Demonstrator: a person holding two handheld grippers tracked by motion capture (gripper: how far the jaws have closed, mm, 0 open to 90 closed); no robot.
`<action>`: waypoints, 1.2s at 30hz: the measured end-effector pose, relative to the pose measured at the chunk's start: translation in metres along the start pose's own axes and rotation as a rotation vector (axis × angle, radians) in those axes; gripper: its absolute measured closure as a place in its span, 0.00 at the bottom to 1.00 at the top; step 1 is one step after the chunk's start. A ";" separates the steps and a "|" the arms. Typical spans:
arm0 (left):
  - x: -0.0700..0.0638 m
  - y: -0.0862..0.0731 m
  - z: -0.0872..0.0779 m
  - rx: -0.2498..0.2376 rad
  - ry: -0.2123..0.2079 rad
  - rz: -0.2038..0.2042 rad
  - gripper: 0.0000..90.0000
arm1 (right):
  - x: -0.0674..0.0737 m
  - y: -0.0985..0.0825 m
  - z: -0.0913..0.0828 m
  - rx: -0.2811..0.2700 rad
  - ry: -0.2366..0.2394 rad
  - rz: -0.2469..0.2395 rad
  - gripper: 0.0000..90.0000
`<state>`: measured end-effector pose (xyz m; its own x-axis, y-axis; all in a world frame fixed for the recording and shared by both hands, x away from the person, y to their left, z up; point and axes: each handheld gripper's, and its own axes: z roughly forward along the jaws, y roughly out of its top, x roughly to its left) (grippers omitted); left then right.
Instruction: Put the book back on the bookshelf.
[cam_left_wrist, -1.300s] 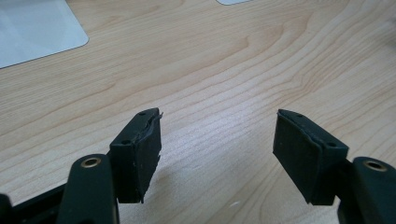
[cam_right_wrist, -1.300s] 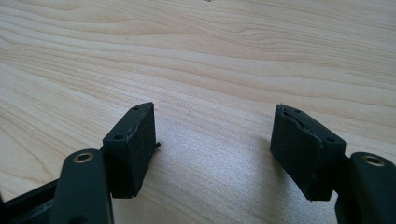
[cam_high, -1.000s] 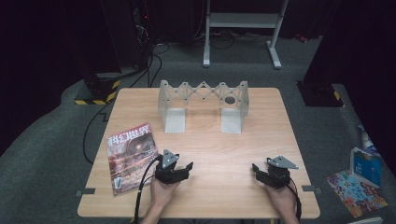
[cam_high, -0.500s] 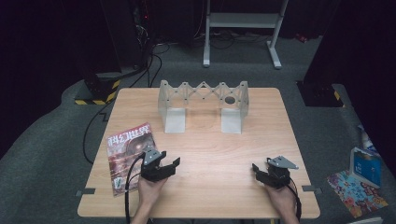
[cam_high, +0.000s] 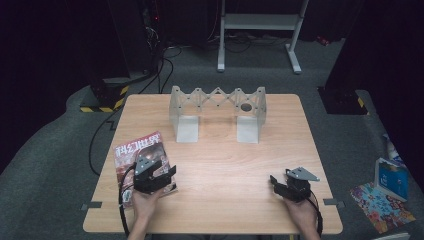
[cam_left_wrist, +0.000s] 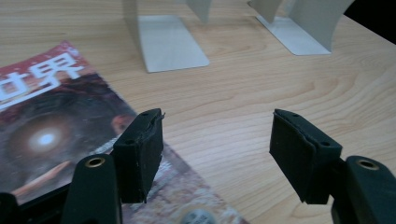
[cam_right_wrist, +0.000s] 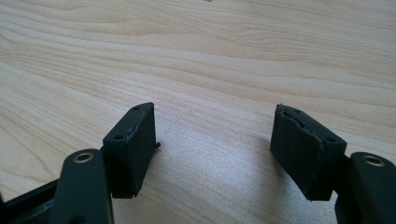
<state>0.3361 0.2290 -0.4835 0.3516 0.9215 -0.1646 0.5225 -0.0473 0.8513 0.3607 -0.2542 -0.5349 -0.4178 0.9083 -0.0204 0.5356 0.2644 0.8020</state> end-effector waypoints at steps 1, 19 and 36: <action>0.002 0.000 -0.001 0.000 0.008 -0.002 0.39 | 0.000 0.000 0.000 0.000 0.000 -0.002 0.35; 0.044 -0.005 -0.020 0.062 0.129 -0.047 0.35 | 0.000 0.000 0.000 -0.001 0.002 -0.002 0.35; 0.087 -0.024 -0.025 0.124 0.287 -0.093 0.32 | 0.000 0.000 0.000 0.000 0.002 -0.002 0.35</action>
<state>0.3347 0.3203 -0.5058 0.0735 0.9943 -0.0768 0.6390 0.0121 0.7691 0.3606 -0.2540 -0.5350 -0.4205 0.9071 -0.0207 0.5349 0.2662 0.8019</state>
